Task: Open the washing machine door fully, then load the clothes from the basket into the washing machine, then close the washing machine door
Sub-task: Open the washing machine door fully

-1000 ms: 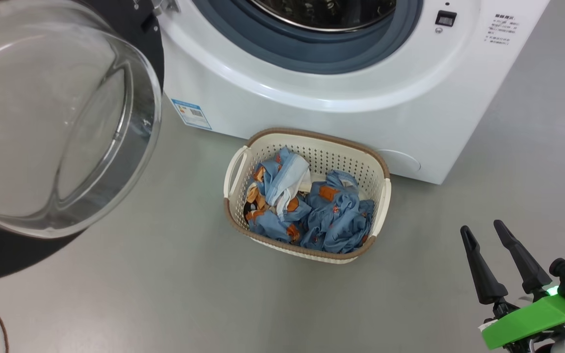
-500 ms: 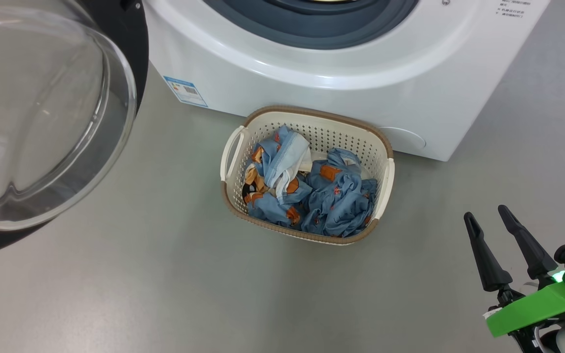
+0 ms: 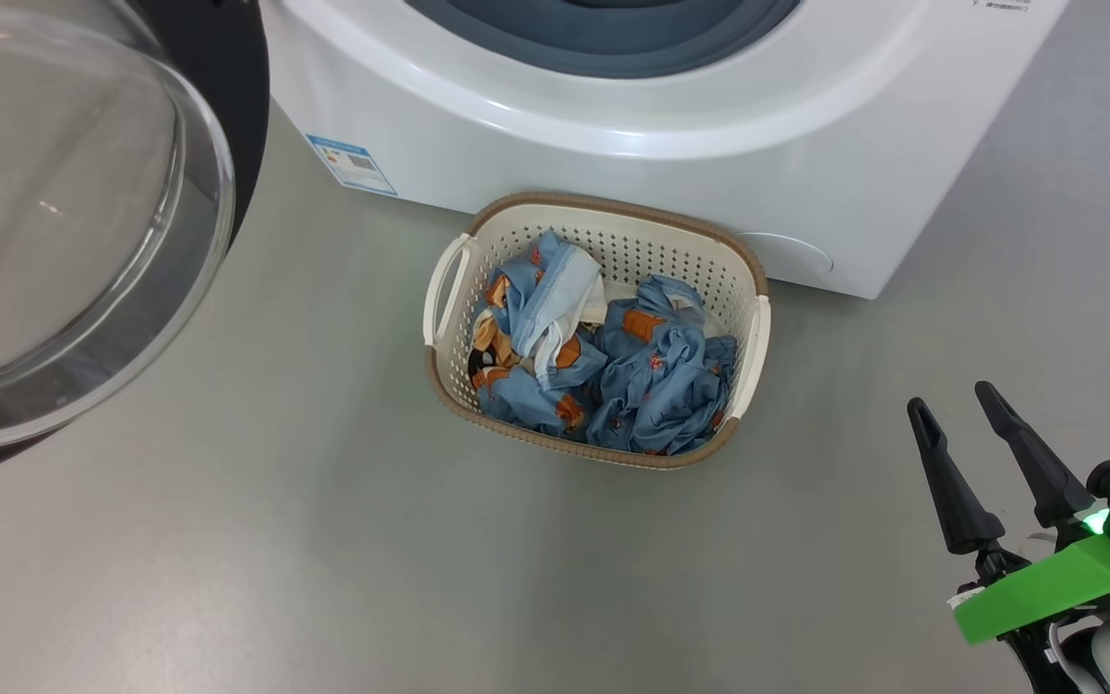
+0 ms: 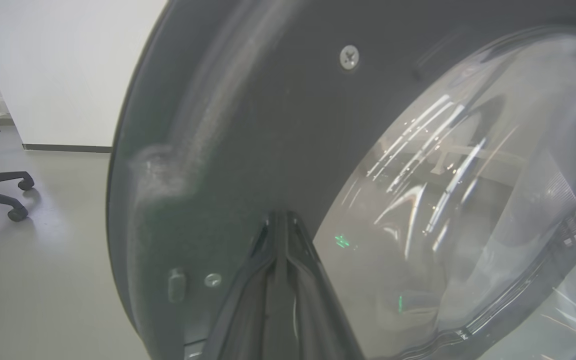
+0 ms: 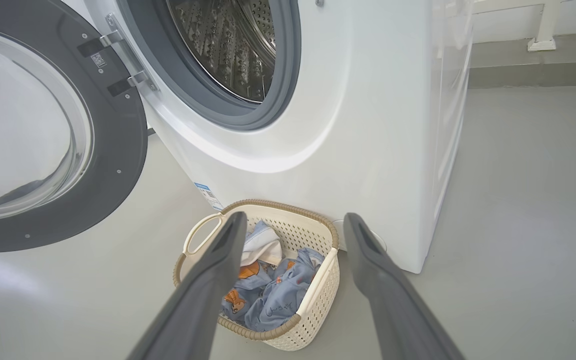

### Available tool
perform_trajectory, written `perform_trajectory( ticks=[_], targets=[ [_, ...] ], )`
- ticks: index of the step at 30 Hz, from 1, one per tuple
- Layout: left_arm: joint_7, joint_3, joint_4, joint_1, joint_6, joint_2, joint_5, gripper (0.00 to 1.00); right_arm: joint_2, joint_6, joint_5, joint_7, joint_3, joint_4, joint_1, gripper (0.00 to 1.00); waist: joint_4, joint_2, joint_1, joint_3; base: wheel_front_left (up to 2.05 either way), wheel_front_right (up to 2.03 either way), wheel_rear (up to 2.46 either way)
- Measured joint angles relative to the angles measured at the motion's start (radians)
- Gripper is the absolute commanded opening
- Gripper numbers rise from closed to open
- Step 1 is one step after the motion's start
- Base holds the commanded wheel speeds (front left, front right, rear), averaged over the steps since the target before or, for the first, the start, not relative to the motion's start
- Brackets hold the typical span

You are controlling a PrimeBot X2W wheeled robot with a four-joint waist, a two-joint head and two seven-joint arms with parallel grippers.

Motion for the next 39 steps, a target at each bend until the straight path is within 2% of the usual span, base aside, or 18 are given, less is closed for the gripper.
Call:
perform_trajectory(
  ticks=[9, 17, 28, 32, 33, 34, 35, 37, 39],
  targets=[
    [0.0, 0.022, 0.003, 0.0, -0.036, -0.015, 0.031, 0.0, 0.005, 0.0, 0.0, 0.0, 0.0, 0.006, 0.001, 1.0, -0.002, 0.0, 0.0, -0.029, 0.0, 0.0, 0.0],
    [0.0, 0.0, -0.068, 0.056, -0.051, -0.054, 0.032, 0.0, 0.021, 0.0, 0.001, 0.0, -0.001, 0.01, 0.004, 1.0, 0.001, 0.0, 0.0, -0.076, 0.0, 0.0, 0.0],
    [0.0, -0.169, -0.256, 0.248, -0.052, -0.11, -0.051, 0.0, 0.044, 0.0, 0.002, 0.0, -0.001, 0.016, 0.032, 1.0, 0.0, 0.0, -0.0001, -0.149, 0.0, 0.0, 0.0],
    [0.0, -0.201, -0.305, 0.308, -0.052, -0.128, -0.067, 0.29, 0.055, 0.0, 0.002, 0.0, -0.003, 0.015, 0.037, 1.0, -0.008, 0.0, -0.0001, -0.169, 0.0, 0.0, 0.0],
    [0.0, -0.204, -0.319, 0.322, -0.052, -0.13, -0.072, 0.41, 0.057, 0.0, 0.002, 0.0, -0.002, 0.015, 0.044, 1.0, -0.011, 0.0, -0.0001, -0.176, 0.0, 0.0, 0.0],
    [0.0, -0.206, -0.335, 0.335, -0.052, -0.129, -0.077, 0.49, 0.058, 0.0, 0.002, 0.0, -0.002, 0.015, 0.049, 1.0, -0.015, 0.0, -0.0001, -0.182, 0.0, 0.0, 0.0],
    [0.0, -0.214, -0.35, 0.347, -0.052, -0.129, -0.085, 0.69, 0.06, 0.0, 0.002, 0.0, -0.003, 0.015, 0.053, 1.0, -0.019, 0.0, -0.0001, -0.188, 0.0, 0.0, 0.0],
    [0.0, -0.238, -0.382, 0.373, -0.052, -0.129, -0.091, 0.98, 0.063, 0.0, 0.003, 0.0, -0.004, 0.015, 0.061, 1.0, -0.029, 0.0, -0.0001, -0.199, 0.0, 0.0, 0.0],
    [0.0, -0.261, -0.413, 0.403, -0.052, -0.134, -0.093, 1.0, 0.069, 0.0, 0.003, 0.0, -0.006, 0.015, 0.068, 1.0, -0.04, 0.0, -0.0001, -0.208, 0.0, 0.0, 0.0]
  ],
)
